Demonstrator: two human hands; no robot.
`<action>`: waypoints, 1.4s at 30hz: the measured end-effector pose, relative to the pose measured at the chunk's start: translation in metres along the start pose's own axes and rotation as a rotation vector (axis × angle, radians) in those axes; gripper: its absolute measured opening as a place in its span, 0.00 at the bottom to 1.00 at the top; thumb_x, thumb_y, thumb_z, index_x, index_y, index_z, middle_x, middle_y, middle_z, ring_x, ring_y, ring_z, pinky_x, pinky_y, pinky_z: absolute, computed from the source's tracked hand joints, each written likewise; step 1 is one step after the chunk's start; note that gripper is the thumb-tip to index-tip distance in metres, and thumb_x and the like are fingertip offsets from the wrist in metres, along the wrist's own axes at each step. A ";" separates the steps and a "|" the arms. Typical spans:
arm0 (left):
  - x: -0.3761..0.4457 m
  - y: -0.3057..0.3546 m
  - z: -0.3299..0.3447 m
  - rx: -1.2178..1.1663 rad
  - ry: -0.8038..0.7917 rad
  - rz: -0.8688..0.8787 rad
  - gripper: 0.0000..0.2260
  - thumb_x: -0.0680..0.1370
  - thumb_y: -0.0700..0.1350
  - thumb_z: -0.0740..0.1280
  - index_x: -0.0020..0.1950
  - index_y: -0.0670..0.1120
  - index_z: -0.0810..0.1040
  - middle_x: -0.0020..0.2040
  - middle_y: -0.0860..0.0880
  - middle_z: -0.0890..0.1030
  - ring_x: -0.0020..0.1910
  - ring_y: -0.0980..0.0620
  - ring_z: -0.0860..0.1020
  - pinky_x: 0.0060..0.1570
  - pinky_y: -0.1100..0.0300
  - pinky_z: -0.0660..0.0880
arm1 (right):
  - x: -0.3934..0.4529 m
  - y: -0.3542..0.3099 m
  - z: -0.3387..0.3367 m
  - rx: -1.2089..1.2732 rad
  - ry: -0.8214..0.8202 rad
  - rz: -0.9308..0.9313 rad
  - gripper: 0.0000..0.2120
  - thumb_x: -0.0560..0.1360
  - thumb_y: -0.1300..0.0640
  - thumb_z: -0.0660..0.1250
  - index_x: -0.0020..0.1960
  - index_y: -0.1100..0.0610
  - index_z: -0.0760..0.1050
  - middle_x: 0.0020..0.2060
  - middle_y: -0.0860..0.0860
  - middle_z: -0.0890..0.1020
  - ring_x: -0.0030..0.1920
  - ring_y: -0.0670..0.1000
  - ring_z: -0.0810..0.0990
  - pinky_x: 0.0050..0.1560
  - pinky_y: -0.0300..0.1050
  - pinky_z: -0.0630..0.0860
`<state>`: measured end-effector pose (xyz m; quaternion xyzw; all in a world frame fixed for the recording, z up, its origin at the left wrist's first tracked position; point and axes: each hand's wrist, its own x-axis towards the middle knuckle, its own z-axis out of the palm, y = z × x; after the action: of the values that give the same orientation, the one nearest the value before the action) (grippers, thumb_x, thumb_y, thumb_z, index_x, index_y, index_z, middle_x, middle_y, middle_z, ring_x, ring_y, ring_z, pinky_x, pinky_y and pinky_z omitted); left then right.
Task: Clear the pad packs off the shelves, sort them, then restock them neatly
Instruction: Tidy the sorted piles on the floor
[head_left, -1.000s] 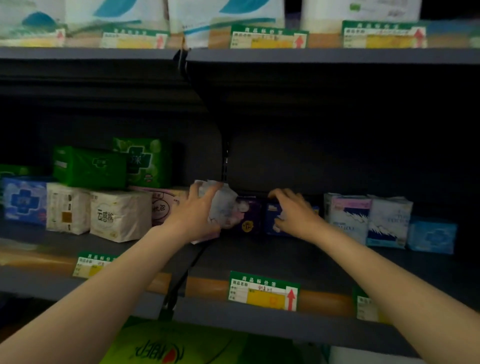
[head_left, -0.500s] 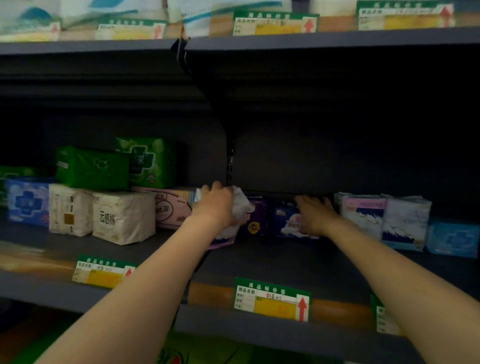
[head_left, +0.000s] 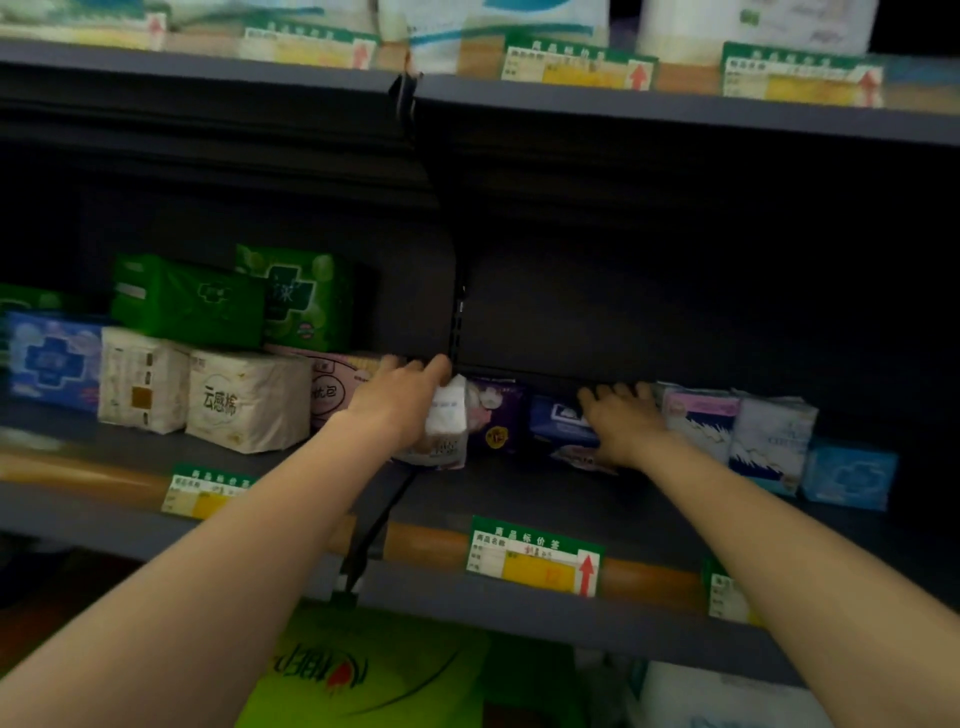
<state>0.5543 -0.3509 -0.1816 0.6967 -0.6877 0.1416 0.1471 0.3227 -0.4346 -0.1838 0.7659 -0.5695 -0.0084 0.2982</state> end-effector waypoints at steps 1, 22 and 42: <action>-0.005 -0.003 -0.001 -0.040 0.022 0.018 0.30 0.70 0.44 0.73 0.66 0.48 0.61 0.65 0.44 0.68 0.64 0.41 0.67 0.56 0.49 0.71 | -0.004 -0.003 -0.003 0.056 -0.012 0.015 0.33 0.74 0.47 0.66 0.72 0.57 0.56 0.69 0.58 0.65 0.68 0.59 0.64 0.67 0.53 0.59; -0.153 0.077 -0.061 -1.185 -0.165 0.395 0.26 0.61 0.55 0.75 0.55 0.55 0.70 0.47 0.54 0.79 0.39 0.59 0.82 0.32 0.67 0.77 | -0.264 0.050 -0.090 0.722 0.361 0.378 0.26 0.69 0.57 0.74 0.64 0.55 0.68 0.49 0.51 0.73 0.42 0.46 0.71 0.39 0.30 0.66; -0.323 0.284 0.167 -0.916 -0.805 0.263 0.27 0.61 0.53 0.77 0.56 0.52 0.69 0.49 0.52 0.78 0.43 0.57 0.79 0.36 0.66 0.76 | -0.517 0.056 0.240 1.277 -0.669 0.474 0.21 0.62 0.55 0.77 0.52 0.51 0.75 0.41 0.48 0.80 0.39 0.46 0.78 0.33 0.30 0.74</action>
<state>0.2648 -0.1244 -0.4614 0.4710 -0.7603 -0.4244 0.1415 0.0078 -0.0982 -0.5235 0.6036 -0.6733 0.1555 -0.3978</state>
